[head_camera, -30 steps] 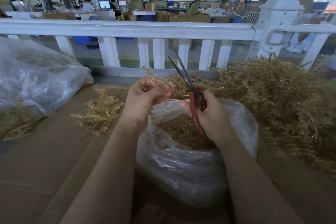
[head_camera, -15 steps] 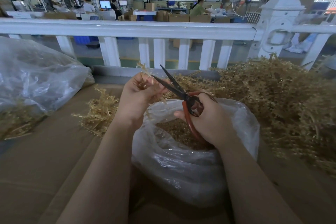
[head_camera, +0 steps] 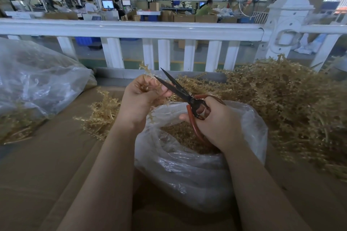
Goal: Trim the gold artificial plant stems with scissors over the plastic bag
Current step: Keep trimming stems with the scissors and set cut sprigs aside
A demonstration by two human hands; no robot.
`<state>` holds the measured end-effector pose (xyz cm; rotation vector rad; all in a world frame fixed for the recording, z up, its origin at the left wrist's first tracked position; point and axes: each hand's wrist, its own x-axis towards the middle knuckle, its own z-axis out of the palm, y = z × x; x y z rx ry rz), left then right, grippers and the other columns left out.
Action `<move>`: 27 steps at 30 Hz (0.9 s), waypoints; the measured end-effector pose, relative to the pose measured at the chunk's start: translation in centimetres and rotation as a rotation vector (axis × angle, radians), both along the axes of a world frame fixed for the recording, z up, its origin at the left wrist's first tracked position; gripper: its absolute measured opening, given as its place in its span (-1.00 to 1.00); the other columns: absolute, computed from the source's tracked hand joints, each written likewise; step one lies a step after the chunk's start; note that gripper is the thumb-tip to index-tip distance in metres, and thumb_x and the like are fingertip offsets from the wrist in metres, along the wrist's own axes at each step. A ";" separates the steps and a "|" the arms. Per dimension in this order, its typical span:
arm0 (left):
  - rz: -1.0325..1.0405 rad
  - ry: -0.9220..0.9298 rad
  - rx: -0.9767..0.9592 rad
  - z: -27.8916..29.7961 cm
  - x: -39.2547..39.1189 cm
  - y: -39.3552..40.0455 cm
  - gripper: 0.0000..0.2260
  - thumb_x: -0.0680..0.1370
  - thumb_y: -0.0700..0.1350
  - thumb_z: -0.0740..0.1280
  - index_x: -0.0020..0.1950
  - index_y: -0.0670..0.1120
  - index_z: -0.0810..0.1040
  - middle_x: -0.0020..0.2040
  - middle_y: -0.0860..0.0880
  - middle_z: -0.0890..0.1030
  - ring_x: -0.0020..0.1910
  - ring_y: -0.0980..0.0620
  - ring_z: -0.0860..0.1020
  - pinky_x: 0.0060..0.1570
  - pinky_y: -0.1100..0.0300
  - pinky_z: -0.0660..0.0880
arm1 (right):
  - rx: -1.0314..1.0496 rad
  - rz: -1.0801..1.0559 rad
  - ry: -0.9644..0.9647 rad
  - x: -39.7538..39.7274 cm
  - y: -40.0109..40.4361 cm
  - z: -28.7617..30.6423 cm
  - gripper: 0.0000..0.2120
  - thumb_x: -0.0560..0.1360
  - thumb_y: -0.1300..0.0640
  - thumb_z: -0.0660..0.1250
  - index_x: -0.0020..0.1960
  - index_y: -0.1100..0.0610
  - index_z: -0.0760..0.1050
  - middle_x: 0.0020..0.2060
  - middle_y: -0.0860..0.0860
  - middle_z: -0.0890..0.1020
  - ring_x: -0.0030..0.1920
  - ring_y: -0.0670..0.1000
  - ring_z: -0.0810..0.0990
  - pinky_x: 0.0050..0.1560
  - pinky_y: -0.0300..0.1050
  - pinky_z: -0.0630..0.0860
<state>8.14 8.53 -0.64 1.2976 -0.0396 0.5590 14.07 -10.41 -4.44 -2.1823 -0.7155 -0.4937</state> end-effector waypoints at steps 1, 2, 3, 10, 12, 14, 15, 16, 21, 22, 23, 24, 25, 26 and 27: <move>0.001 0.000 0.004 0.0 0.0 0.0 -0.84 0.40 -0.29 0.43 -0.17 -0.16 0.46 -0.21 -0.07 0.71 -0.22 0.03 0.70 -0.15 0.23 0.62 | 0.004 -0.003 -0.009 0.0 0.0 0.0 -0.48 0.29 -0.48 0.34 -0.13 -0.03 0.51 -0.24 -0.19 0.60 -0.17 -0.15 0.58 -0.15 -0.10 0.60; 0.000 -0.002 0.007 0.0 0.0 0.0 -0.84 0.39 -0.27 0.44 -0.17 -0.15 0.46 -0.21 -0.07 0.71 -0.22 0.02 0.70 -0.15 0.23 0.62 | 0.012 -0.003 -0.022 0.0 0.0 -0.1 -0.47 0.29 -0.49 0.33 -0.15 -0.02 0.51 -0.26 -0.19 0.60 -0.19 -0.14 0.58 -0.16 -0.09 0.60; -0.001 -0.004 0.007 0.0 0.0 0.0 -0.83 0.38 -0.26 0.44 -0.17 -0.15 0.46 -0.21 -0.07 0.71 -0.22 0.02 0.69 -0.15 0.22 0.62 | 0.022 -0.002 -0.039 0.0 0.0 -0.1 -0.45 0.28 -0.50 0.31 -0.17 -0.01 0.50 -0.28 -0.18 0.59 -0.21 -0.13 0.58 -0.18 -0.09 0.59; -0.004 -0.014 0.011 0.0 -0.1 0.2 -0.83 0.38 -0.26 0.45 -0.12 -0.23 0.49 -0.19 -0.14 0.69 -0.23 0.02 0.69 -0.21 0.25 0.58 | 0.047 0.024 -0.097 0.0 0.1 -0.2 -0.46 0.28 -0.56 0.23 -0.27 -0.07 0.39 -0.38 -0.20 0.50 -0.31 -0.19 0.51 -0.31 -0.20 0.50; -0.010 -0.024 0.004 -0.1 -0.1 0.2 -0.78 0.38 -0.29 0.44 -0.03 -0.26 0.49 -0.12 -0.22 0.65 -0.20 0.00 0.69 -0.15 0.22 0.60 | 0.022 0.019 -0.071 0.1 0.1 -0.3 -0.42 0.27 -0.57 0.25 -0.24 -0.03 0.45 -0.38 -0.19 0.53 -0.29 -0.21 0.52 -0.30 -0.26 0.48; -0.016 -0.034 -0.001 -0.1 -0.1 0.3 -0.77 0.38 -0.31 0.44 -0.02 -0.26 0.49 -0.10 -0.24 0.62 -0.19 -0.02 0.68 -0.11 0.20 0.62 | 0.008 0.015 -0.040 0.2 0.0 -0.3 -0.41 0.25 -0.57 0.26 -0.20 -0.03 0.50 -0.36 -0.19 0.55 -0.27 -0.24 0.53 -0.29 -0.35 0.44; -0.021 -0.040 -0.004 -0.1 -0.1 0.4 -0.79 0.37 -0.31 0.45 -0.07 -0.25 0.49 -0.12 -0.22 0.63 -0.19 -0.02 0.69 -0.12 0.20 0.62 | 0.005 0.016 -0.033 0.3 0.0 -0.3 -0.41 0.25 -0.57 0.25 -0.19 -0.04 0.51 -0.36 -0.19 0.55 -0.27 -0.25 0.53 -0.29 -0.36 0.43; -0.023 -0.044 -0.005 -0.1 0.0 0.4 -0.81 0.36 -0.31 0.45 -0.11 -0.23 0.49 -0.16 -0.18 0.65 -0.20 -0.01 0.69 -0.14 0.21 0.62 | -0.003 0.018 -0.028 0.3 0.0 -0.2 -0.40 0.25 -0.58 0.24 -0.17 -0.04 0.52 -0.36 -0.19 0.55 -0.27 -0.25 0.53 -0.29 -0.35 0.43; -0.053 -0.017 0.037 -0.5 0.0 0.6 -0.82 0.35 -0.30 0.46 -0.16 -0.20 0.49 -0.26 -0.08 0.67 -0.27 0.00 0.67 -0.19 0.22 0.60 | -0.031 0.025 -0.054 0.1 -0.1 0.0 -0.41 0.29 -0.53 0.28 -0.10 -0.02 0.56 -0.34 -0.21 0.52 -0.27 -0.20 0.52 -0.27 -0.22 0.48; -0.060 -0.014 0.047 -0.5 0.0 0.6 -0.82 0.35 -0.30 0.46 -0.15 -0.21 0.48 -0.25 -0.08 0.67 -0.27 0.00 0.67 -0.18 0.21 0.61 | -0.020 0.027 -0.060 0.0 -0.1 0.1 -0.44 0.29 -0.51 0.31 -0.10 -0.02 0.56 -0.34 -0.21 0.53 -0.26 -0.18 0.53 -0.26 -0.19 0.51; -0.067 -0.014 0.057 -0.6 0.1 0.6 -0.81 0.35 -0.29 0.46 -0.14 -0.23 0.48 -0.25 -0.09 0.67 -0.27 -0.01 0.67 -0.17 0.21 0.61 | -0.011 0.028 -0.069 -0.1 -0.1 0.1 -0.47 0.30 -0.48 0.33 -0.11 -0.02 0.56 -0.34 -0.22 0.53 -0.27 -0.17 0.53 -0.26 -0.18 0.52; -0.072 -0.017 0.065 -0.6 0.1 0.7 -0.80 0.35 -0.29 0.47 -0.11 -0.24 0.49 -0.24 -0.09 0.67 -0.27 0.00 0.66 -0.16 0.21 0.61 | -0.005 0.033 -0.084 -0.1 -0.1 0.1 -0.50 0.31 -0.46 0.34 -0.13 -0.03 0.55 -0.35 -0.22 0.52 -0.27 -0.16 0.52 -0.26 -0.17 0.53; -0.076 -0.020 0.069 -0.6 0.1 0.7 -0.78 0.35 -0.28 0.47 -0.09 -0.25 0.49 -0.23 -0.09 0.68 -0.27 0.00 0.66 -0.16 0.21 0.60 | -0.001 0.041 -0.096 -0.2 -0.1 0.1 -0.52 0.32 -0.45 0.35 -0.13 -0.03 0.56 -0.35 -0.23 0.52 -0.28 -0.16 0.52 -0.26 -0.17 0.54; -0.079 -0.021 0.071 -0.6 0.0 0.8 -0.77 0.35 -0.28 0.47 -0.07 -0.25 0.49 -0.23 -0.09 0.68 -0.27 0.00 0.66 -0.17 0.21 0.60 | 0.005 0.051 -0.099 -0.2 -0.1 0.1 -0.52 0.32 -0.44 0.35 -0.12 -0.03 0.57 -0.35 -0.22 0.53 -0.28 -0.16 0.53 -0.25 -0.16 0.55; -0.081 -0.023 0.072 -0.6 0.0 0.8 -0.78 0.35 -0.27 0.47 -0.08 -0.24 0.49 -0.23 -0.09 0.67 -0.27 0.00 0.65 -0.17 0.22 0.59 | 0.011 0.061 -0.092 -0.2 -0.1 0.1 -0.50 0.32 -0.45 0.34 -0.12 -0.02 0.57 -0.34 -0.21 0.55 -0.28 -0.15 0.54 -0.24 -0.15 0.56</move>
